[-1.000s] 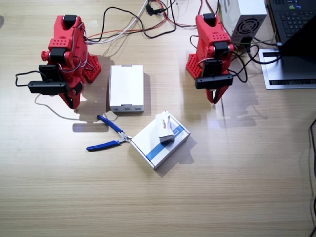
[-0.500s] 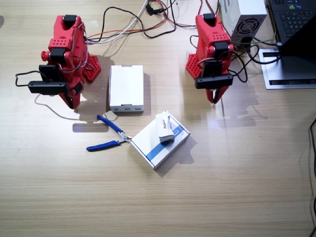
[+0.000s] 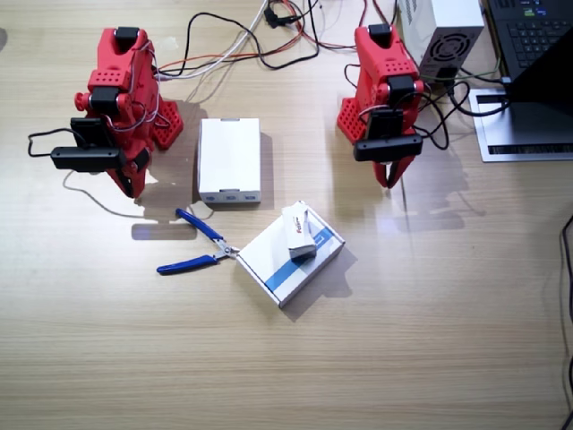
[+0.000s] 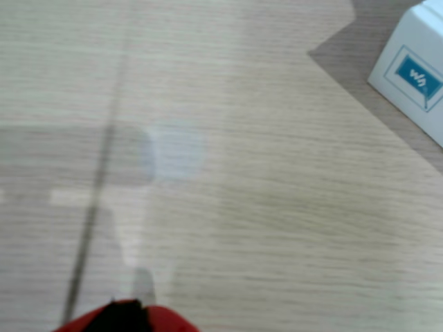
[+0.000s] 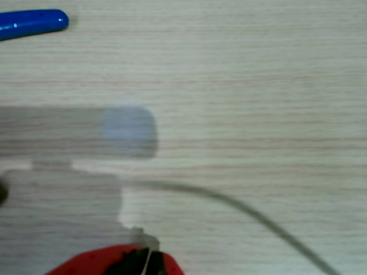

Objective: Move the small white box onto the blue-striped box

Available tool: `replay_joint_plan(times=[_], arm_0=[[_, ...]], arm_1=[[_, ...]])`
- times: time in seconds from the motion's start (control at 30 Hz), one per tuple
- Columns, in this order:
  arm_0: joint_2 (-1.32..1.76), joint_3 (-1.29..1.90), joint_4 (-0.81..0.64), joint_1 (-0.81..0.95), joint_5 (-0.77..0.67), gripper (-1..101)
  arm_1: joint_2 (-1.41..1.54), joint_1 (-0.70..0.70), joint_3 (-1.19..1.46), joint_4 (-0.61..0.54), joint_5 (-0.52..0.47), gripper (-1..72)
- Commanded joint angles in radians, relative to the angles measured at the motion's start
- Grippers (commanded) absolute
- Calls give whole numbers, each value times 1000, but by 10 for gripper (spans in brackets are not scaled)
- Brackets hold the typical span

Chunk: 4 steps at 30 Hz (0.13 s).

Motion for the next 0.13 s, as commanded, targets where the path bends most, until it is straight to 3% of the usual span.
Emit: replay_joint_plan(times=[0.0,0.1], arm_0=[[29,-18,28,18,-5,0],[29,-18,28,18,-5,0]], arm_1=[[26,-25,-12,25,-14,5],[26,-25,-12,25,-14,5]])
